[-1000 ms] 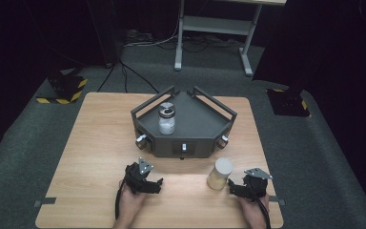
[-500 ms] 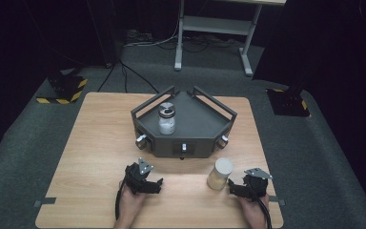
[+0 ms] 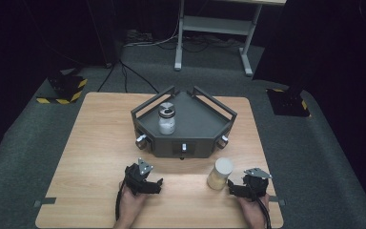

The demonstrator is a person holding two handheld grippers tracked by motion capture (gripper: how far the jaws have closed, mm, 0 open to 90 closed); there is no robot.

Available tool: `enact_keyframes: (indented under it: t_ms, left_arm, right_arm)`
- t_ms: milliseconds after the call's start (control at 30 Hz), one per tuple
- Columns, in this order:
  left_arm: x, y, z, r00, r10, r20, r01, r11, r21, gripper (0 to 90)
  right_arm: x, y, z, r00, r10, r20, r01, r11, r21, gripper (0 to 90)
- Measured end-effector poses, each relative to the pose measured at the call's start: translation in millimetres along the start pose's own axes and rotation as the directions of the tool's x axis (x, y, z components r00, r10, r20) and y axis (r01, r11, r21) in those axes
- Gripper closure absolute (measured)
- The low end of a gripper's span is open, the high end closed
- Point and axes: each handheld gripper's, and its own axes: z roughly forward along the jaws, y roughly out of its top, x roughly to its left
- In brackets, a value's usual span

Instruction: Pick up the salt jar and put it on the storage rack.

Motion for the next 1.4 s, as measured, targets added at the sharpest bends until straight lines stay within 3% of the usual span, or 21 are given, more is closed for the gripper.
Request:
enact_keyframes:
  t_ms: [267,1400]
  left_arm:
    - [-2.0,-0.2,-0.6,0.9997,-0.016,-0.019,0.016,0.9999,0.002,3.9]
    - [-1.5,-0.3,-0.6,0.9998,-0.013,-0.017,0.013,0.9999,0.0,4.6]
  right_arm:
    - [-2.9,2.0,2.2,0.9998,-0.018,-0.013,0.018,0.9998,-0.001,0.1]
    - [0.5,1.0,1.2,1.0,-0.009,0.0,0.009,1.0,-0.001,0.4]
